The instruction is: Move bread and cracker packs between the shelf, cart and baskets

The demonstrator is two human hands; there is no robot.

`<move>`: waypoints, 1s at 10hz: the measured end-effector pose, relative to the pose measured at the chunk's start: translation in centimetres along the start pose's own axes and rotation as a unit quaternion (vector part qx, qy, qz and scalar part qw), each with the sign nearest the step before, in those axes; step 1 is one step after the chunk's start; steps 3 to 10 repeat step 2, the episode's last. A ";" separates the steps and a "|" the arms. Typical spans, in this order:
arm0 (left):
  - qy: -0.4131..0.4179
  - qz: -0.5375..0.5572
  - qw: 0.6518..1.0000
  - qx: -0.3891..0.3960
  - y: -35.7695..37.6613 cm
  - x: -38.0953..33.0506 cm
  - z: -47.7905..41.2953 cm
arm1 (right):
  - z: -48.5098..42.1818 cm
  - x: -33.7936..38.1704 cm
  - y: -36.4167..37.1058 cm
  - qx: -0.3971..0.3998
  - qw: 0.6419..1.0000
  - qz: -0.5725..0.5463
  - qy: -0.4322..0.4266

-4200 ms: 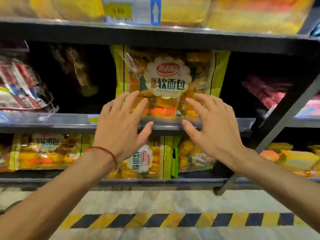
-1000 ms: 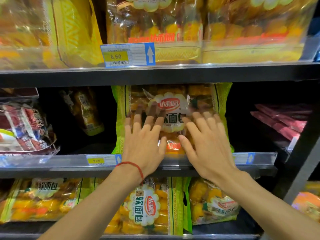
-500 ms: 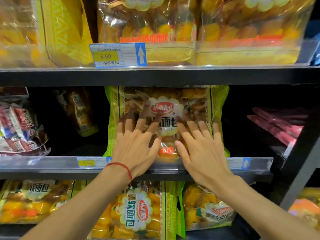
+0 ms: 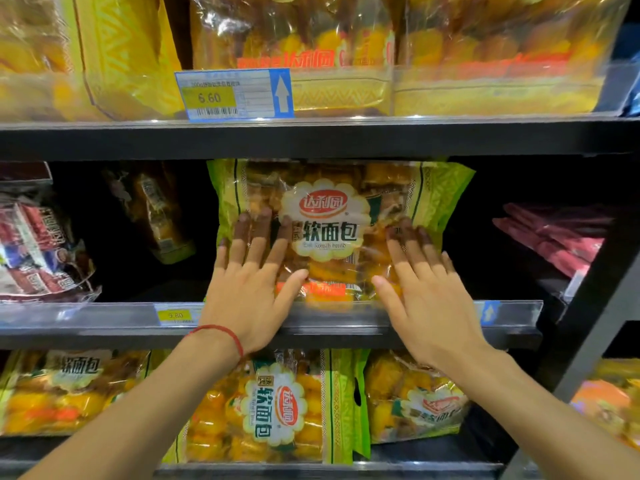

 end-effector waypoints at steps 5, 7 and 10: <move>0.031 0.031 0.997 -0.057 -1.5 -0.6 3.1 | 2.5 0.1 -3.2 -0.077 0.993 -0.085 -0.014; 0.031 0.031 0.997 -0.057 -1.5 -0.6 3.1 | 2.5 0.1 -3.2 -0.077 0.993 -0.085 -0.014; 0.031 0.031 0.997 -0.057 -1.5 -0.6 3.1 | 2.5 0.1 -3.2 -0.077 0.993 -0.085 -0.014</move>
Point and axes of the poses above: each hand's wrist, its own z-axis away from the middle knuckle, its own y-axis out of the palm, x = y × z, the point moved 4 cm from there along -z, towards the middle knuckle, and after that the axes turned 5 degrees about z, right-handed, at the moved point
